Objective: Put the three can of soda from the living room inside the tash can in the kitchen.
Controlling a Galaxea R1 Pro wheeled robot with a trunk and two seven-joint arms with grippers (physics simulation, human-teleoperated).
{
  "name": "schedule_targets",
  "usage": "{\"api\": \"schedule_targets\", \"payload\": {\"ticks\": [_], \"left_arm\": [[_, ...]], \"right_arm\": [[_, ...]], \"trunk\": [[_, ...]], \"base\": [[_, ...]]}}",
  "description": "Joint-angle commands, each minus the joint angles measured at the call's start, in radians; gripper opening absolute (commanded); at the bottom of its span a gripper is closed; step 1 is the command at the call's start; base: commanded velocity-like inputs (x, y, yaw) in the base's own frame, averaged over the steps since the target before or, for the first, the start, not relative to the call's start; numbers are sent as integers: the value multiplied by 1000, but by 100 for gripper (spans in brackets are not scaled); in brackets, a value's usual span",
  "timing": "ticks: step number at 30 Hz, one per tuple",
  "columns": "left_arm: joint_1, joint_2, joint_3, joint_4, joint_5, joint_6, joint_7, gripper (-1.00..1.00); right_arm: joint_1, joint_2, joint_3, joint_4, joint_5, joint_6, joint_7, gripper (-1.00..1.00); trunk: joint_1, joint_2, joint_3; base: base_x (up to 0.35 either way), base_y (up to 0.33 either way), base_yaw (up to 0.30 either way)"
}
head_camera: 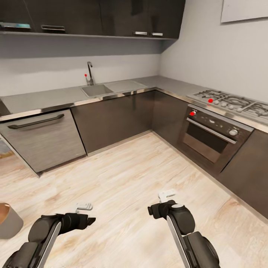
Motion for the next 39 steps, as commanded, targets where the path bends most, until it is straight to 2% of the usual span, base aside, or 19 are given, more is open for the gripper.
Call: {"api": "schedule_targets", "payload": {"ticks": [1, 24, 39], "left_arm": [[0, 0, 0, 0, 0, 0, 0, 100], [-13, 6, 2, -1, 2, 0, 0, 100], [-12, 5, 2, 0, 3, 0, 0, 100]], "right_arm": [[0, 0, 0, 0, -1, 0, 0, 100], [-1, -1, 4, 2, 1, 0, 0, 100], [-1, 2, 16, 3, 0, 0, 0, 100]], "trunk": [[0, 0, -1], [0, 0, -22], [0, 0, -37]], "base": [[0, 0, 244], [0, 9, 238], [-24, 268, 226]]}}
